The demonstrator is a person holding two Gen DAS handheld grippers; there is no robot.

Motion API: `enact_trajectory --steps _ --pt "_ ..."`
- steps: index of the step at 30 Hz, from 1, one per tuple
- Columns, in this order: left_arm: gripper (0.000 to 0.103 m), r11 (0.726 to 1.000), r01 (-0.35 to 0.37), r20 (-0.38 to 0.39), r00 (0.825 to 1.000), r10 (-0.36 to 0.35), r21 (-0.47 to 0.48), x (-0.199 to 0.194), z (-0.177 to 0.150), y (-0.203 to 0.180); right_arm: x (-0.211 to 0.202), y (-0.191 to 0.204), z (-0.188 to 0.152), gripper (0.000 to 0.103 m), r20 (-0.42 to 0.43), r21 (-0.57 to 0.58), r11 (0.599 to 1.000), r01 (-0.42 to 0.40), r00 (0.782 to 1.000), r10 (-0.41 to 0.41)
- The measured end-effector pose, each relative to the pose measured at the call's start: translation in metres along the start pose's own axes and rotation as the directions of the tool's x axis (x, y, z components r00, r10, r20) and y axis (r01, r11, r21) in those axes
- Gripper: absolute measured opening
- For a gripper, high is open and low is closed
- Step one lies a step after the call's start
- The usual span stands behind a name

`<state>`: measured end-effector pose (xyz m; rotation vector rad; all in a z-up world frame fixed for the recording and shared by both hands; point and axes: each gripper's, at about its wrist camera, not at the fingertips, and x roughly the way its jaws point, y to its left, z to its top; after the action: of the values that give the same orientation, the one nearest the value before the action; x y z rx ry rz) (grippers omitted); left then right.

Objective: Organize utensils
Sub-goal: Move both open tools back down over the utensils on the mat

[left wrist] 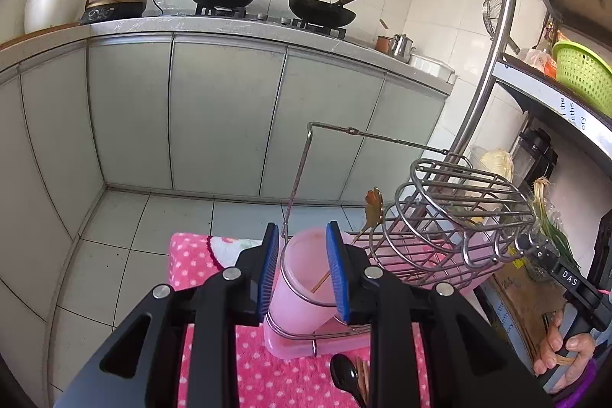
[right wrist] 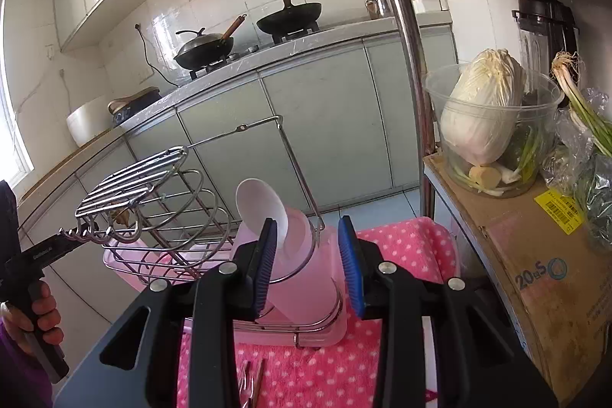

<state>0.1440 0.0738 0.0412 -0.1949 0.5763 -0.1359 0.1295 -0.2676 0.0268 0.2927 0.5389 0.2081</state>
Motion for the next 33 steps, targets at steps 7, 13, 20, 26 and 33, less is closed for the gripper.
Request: enact_trajectory --steps 7,13,20,26,33 --pt "0.025 1.000 0.012 0.003 1.000 -0.012 0.002 -0.026 -0.014 -0.004 -0.024 0.000 -0.013 0.034 -0.014 0.027 0.999 -0.020 1.000 0.020" --pt "0.025 1.000 0.023 -0.026 0.999 -0.023 0.001 -0.047 -0.037 -0.008 -0.038 0.007 -0.036 0.034 -0.073 0.018 0.999 -0.040 0.996 0.041" --pt "0.025 0.999 0.039 -0.107 0.994 -0.038 0.004 -0.051 -0.073 -0.015 -0.044 0.013 -0.069 0.034 -0.169 0.017 0.998 -0.064 0.983 0.066" --pt "0.025 0.998 0.068 -0.233 0.970 -0.068 -0.007 -0.033 -0.107 -0.023 -0.036 0.014 -0.098 0.034 -0.279 0.053 0.994 -0.091 0.955 0.102" --pt "0.025 0.989 0.093 -0.416 0.900 -0.132 -0.111 0.013 -0.138 -0.030 -0.024 0.017 -0.121 0.034 -0.355 0.066 0.991 -0.119 0.925 0.134"
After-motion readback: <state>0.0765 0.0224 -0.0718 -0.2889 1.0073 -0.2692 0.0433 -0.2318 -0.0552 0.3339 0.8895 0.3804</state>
